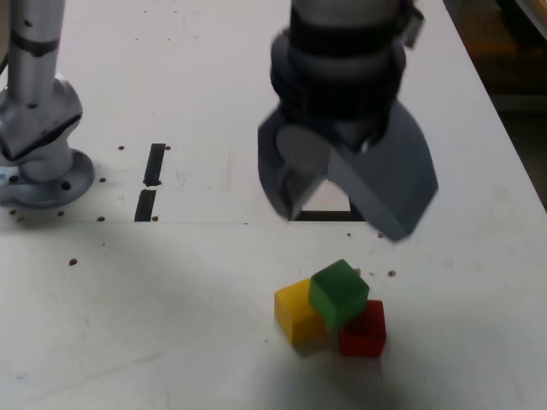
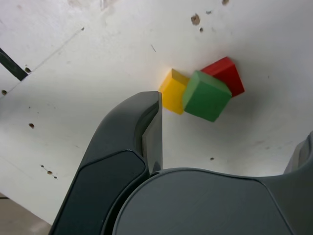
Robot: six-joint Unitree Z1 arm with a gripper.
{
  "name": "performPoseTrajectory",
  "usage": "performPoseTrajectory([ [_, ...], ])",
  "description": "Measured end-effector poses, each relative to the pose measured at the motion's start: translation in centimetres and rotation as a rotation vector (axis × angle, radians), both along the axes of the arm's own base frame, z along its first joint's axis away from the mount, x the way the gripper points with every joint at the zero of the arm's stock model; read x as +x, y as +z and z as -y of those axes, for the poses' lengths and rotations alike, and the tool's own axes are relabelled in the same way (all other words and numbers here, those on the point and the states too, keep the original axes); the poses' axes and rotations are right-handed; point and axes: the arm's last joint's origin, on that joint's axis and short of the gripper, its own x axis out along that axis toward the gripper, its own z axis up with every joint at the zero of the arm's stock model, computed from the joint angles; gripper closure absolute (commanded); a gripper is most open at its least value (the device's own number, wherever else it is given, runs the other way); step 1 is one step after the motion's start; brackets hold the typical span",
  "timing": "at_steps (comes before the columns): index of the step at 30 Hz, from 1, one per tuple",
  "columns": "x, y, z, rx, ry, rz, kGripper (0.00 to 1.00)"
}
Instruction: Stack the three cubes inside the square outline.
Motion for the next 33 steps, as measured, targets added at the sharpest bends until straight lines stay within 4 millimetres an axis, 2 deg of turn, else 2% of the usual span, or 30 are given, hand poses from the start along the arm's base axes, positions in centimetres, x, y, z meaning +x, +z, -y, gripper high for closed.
performPoseTrajectory([
  [5,0.1,-3.2,0.1,0.065,0.0,-0.104,0.04],
  [10,0.4,-5.2,0.3,0.1,-0.003,-0.15,0.05],
  [19,2.1,-6.3,1.7,0.09,-0.016,-0.134,0.06],
  [26,2.7,-8.1,3.0,0.104,-0.036,-0.15,0.09],
  [30,3.0,-8.8,3.2,0.111,-0.037,-0.15,0.19],
  [33,2.9,-8.5,3.1,0.116,-0.032,-0.138,0.4],
])
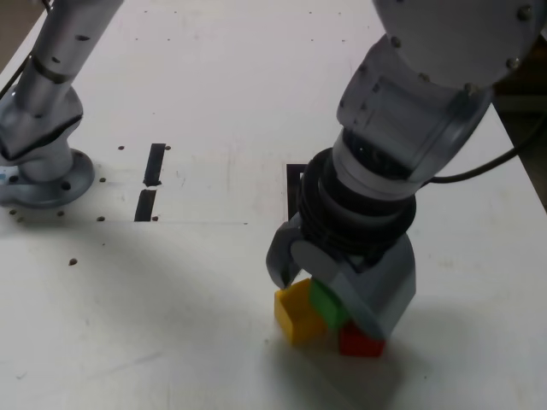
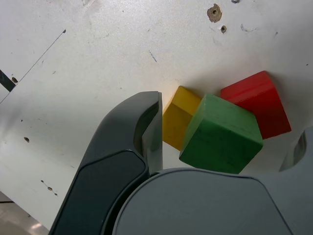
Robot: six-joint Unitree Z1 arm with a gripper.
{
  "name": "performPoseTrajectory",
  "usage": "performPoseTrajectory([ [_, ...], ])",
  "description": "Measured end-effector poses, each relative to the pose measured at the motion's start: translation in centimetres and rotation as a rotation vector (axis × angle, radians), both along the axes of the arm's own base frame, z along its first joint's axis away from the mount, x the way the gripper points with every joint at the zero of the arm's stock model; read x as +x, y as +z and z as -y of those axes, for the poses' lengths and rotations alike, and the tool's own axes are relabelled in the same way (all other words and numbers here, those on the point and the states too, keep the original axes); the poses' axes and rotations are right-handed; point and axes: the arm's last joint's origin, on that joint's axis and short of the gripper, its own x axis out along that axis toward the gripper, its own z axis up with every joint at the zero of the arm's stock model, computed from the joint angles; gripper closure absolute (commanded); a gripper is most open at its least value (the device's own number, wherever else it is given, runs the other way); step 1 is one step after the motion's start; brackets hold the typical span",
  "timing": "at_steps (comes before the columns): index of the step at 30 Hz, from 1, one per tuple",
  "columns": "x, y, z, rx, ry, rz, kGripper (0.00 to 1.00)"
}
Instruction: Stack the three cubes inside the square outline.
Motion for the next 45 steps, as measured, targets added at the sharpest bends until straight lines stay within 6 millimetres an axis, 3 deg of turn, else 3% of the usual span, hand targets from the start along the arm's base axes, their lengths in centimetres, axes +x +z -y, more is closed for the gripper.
performPoseTrajectory([
  [4,-0.1,0.2,-0.1,0.01,0.006,0.013,0.58],
  [19,-0.2,-0.4,-0.2,0.012,0.01,-0.002,0.77],
  [38,-0.4,-0.4,-0.4,0.019,0.004,-0.007,0.81],
  [41,-1.0,0.1,-1.1,0.034,0.011,-0.017,0.81],
  [45,-2.5,2.4,-3.5,0.036,0.059,-0.006,0.81],
])
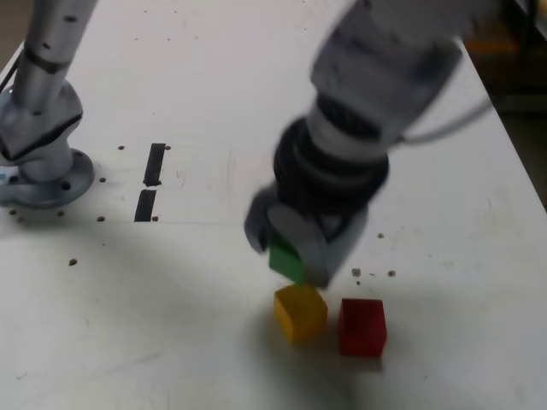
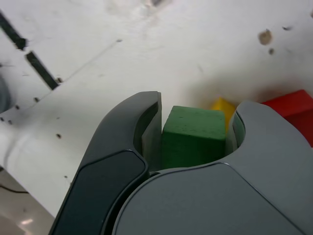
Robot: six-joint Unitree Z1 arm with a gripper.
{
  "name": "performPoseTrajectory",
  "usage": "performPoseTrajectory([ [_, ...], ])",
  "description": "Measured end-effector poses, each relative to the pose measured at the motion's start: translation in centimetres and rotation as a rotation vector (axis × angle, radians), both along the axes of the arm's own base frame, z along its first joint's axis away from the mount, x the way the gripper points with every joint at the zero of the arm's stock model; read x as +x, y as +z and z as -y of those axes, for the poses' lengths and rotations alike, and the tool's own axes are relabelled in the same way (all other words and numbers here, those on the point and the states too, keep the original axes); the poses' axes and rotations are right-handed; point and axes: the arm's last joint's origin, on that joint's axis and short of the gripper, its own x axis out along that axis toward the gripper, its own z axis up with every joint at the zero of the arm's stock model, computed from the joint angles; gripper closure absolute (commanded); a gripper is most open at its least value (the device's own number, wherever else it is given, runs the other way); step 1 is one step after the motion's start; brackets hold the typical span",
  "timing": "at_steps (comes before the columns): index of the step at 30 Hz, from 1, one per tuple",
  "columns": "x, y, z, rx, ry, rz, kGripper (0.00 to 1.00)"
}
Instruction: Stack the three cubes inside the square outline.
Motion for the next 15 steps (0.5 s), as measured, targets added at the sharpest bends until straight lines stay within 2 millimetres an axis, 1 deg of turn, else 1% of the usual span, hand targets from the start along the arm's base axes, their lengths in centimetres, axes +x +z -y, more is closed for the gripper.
performPoseTrajectory([
  [4,-2.1,2.0,-2.5,0.0,0.058,0.009,0.81],
  [6,-2.8,2.5,-3.7,0.003,0.085,0.004,0.81],
  [11,-4.2,1.0,-6.7,0.023,0.189,-0.049,0.81],
  [15,-6.3,0.0,-8.5,0.032,0.249,-0.063,0.81],
])
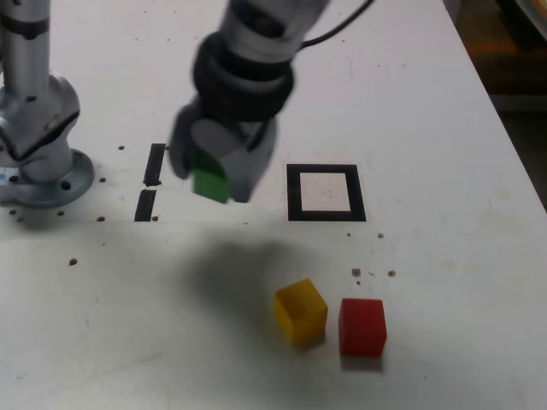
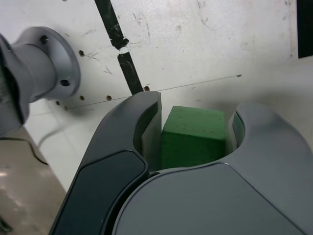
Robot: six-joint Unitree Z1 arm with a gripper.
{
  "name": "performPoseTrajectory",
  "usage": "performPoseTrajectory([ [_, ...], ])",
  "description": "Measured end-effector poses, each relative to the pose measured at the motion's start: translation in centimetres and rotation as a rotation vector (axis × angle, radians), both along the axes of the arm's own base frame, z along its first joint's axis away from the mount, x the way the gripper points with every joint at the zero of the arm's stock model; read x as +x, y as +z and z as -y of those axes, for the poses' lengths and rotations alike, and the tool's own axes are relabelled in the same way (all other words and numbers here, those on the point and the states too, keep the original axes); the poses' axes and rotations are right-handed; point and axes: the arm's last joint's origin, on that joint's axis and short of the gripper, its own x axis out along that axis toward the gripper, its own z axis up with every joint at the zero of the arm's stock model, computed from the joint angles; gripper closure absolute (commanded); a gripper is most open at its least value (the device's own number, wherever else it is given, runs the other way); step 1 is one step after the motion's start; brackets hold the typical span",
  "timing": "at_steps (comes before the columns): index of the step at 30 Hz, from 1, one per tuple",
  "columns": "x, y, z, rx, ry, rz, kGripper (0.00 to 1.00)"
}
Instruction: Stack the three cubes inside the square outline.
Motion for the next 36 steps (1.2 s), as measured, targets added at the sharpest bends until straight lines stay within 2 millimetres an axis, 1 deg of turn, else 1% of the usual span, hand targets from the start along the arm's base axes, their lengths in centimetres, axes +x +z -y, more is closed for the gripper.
performPoseTrajectory([
  [4,-1.6,-1.1,-1.9,-0.012,0.084,0.036,0.81],
  [6,-2.5,-1.8,-2.5,-0.026,0.115,0.047,0.81],
  [12,-4.3,-6.1,-3.8,-0.059,0.187,0.034,0.81],
  [13,-5.0,-7.3,-4.2,-0.064,0.202,0.037,0.81],
  [17,-5.1,-7.3,-4.3,-0.076,0.226,0.078,0.81],
  [18,-5.2,-7.3,-4.3,-0.075,0.233,0.081,0.79],
  [19,-5.1,-7.3,-4.3,-0.074,0.238,0.083,0.75],
  [20,-5.1,-7.3,-4.3,-0.072,0.243,0.087,0.7],
  [21,-5.1,-7.3,-4.3,-0.07,0.245,0.088,0.62],
  [25,-5.1,-7.2,-4.3,-0.064,0.245,0.092,0.18],
  [26,-5.2,-7.1,-4.3,-0.061,0.244,0.091,0.1],
  [27,-5.2,-7.0,-4.4,-0.057,0.245,0.094,0.04],
  [28,-5.3,-6.7,-4.4,-0.054,0.248,0.106,0.01],
  [29,-5.4,-6.3,-4.5,-0.048,0.252,0.118,0.0],
  [33,-6.1,-4.1,-4.7,-0.004,0.263,0.151,0.0],
  [36,-6.9,-2.0,-4.6,0.022,0.258,0.159,0.0],
])
